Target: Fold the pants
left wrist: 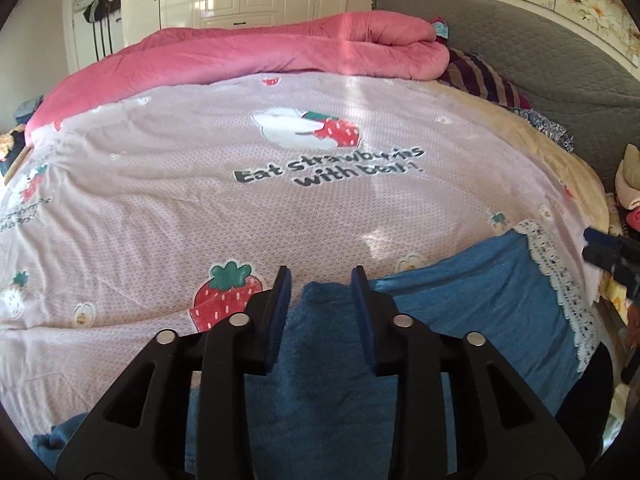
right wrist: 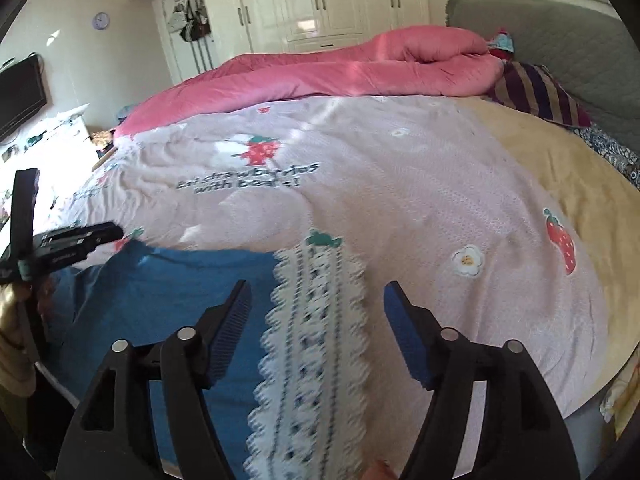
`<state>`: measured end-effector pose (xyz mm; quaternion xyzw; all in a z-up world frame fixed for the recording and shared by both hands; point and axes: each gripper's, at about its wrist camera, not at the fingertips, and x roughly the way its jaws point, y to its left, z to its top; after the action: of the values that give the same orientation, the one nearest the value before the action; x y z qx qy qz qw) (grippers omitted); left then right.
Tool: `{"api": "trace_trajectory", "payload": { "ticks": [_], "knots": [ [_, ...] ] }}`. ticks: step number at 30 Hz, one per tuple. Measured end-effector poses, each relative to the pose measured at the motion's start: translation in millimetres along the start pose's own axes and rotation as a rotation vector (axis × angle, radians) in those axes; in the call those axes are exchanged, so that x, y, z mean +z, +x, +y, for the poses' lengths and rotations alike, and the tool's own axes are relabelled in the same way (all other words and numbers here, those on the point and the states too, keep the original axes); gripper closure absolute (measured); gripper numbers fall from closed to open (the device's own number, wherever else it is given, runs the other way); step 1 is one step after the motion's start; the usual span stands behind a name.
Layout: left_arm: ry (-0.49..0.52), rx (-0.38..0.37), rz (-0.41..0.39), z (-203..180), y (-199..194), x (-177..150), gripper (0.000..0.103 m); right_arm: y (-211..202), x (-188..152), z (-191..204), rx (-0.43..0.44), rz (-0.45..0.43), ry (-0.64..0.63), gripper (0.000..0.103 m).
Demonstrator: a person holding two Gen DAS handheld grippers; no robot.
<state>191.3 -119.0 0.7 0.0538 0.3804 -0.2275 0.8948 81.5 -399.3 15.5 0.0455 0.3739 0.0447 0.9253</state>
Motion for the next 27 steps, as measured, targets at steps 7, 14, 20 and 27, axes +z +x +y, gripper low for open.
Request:
{"api": "trace_trajectory", "payload": {
  "ticks": [7, 14, 20, 27],
  "knots": [
    [0.004, -0.022, -0.03, -15, -32, -5, 0.067, -11, -25, 34, 0.046, 0.037, -0.048, 0.032],
    [0.003, -0.022, -0.042, -23, -56, -27, 0.056, -15, -39, 53, 0.076, 0.073, -0.065, 0.031],
    [0.003, -0.014, -0.027, -28, -62, -53, 0.05, -12, -50, 64, 0.107, 0.127, -0.069, 0.03],
    [-0.029, 0.023, 0.064, -16, -48, -101, 0.044, 14, -68, 55, 0.061, 0.273, -0.011, 0.029]
  ]
}}
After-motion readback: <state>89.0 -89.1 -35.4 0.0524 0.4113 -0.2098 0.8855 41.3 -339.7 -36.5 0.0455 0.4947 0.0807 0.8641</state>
